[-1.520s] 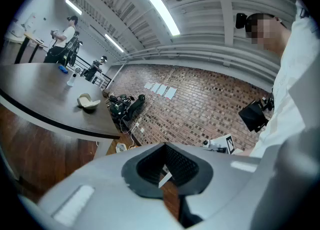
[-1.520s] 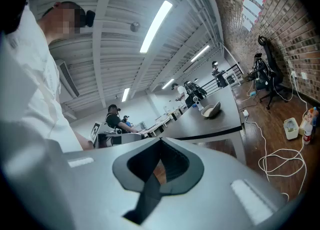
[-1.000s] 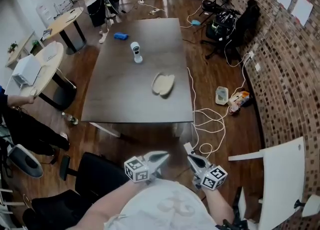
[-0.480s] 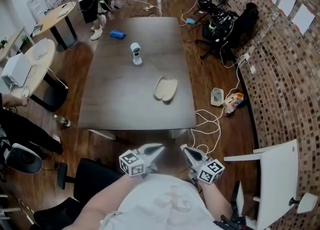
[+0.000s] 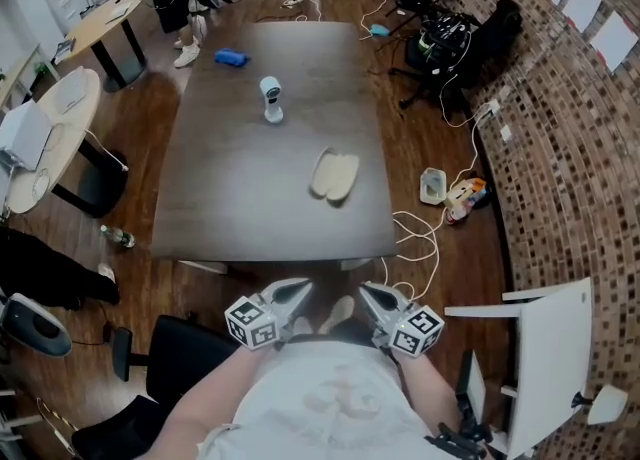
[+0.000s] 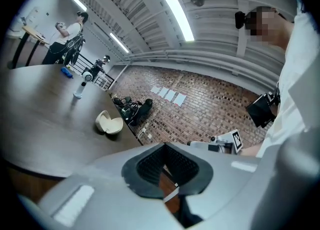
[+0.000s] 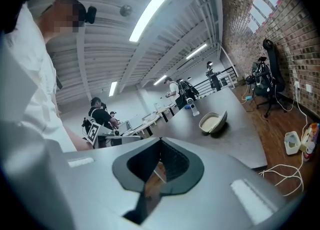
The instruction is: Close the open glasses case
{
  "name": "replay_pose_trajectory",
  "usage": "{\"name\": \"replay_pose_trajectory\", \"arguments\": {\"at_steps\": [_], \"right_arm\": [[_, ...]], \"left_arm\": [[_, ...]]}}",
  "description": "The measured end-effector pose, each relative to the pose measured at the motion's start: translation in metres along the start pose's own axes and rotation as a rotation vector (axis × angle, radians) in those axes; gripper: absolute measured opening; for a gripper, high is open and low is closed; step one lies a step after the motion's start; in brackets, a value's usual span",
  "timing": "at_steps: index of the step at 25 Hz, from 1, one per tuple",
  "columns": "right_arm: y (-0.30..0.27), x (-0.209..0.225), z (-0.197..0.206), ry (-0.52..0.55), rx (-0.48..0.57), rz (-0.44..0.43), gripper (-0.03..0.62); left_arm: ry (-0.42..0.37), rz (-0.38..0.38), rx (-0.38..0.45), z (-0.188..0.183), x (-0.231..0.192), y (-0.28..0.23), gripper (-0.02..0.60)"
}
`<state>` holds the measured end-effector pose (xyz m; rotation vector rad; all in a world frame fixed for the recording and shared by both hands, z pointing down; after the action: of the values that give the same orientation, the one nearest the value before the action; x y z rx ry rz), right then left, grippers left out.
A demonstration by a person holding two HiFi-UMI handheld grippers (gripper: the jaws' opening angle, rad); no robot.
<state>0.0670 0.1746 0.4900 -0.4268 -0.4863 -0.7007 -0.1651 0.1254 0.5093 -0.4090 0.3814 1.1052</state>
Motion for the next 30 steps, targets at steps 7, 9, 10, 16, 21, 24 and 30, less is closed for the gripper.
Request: {"name": "replay_pose_trajectory", "arguments": {"at_steps": [7,9,10,16,21,24,30], "right_arm": [[-0.035,0.035,-0.006,-0.047,-0.024,-0.061,0.008],[-0.05,0.044,-0.017,-0.039,-0.027,-0.086,0.008],[-0.057,0.049,-0.024,-0.034,-0.027,-0.097,0.009],[-0.087,0.086,-0.062,-0.022,-0.018,-0.142,0.008],[-0.104,0.095,-0.083,-0.044,-0.012,-0.135,0.008],[-0.126,0.107,-0.1,-0.03,-0.027,-0.172,0.008],[-0.133,0.138,-0.116,-0.018,-0.068,-0.231,0.008]], "left_arm": [[-0.011,-0.051,-0.028,-0.008,-0.027,-0.017,0.006],[-0.02,-0.063,-0.037,-0.017,-0.039,-0.023,0.006],[-0.026,-0.068,-0.043,-0.023,-0.045,-0.028,0.006],[-0.092,-0.058,-0.081,-0.053,-0.071,-0.082,0.006],[-0.146,-0.032,-0.131,-0.078,-0.083,-0.091,0.006],[-0.143,-0.091,-0.109,-0.092,-0.103,-0.091,0.006],[-0.129,-0.153,-0.133,-0.092,-0.113,-0.118,0.006]]}}
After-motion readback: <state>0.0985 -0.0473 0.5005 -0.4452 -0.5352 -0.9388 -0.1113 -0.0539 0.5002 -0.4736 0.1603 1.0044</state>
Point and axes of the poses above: the fingertips, and each gripper's own axes: y backward along the fingers, x to its right, z out of its underside, the point moved 8 cm from there along y, backward along the fingers, and after that the axes turned 5 degrees about -y, right-handed, at the moved point
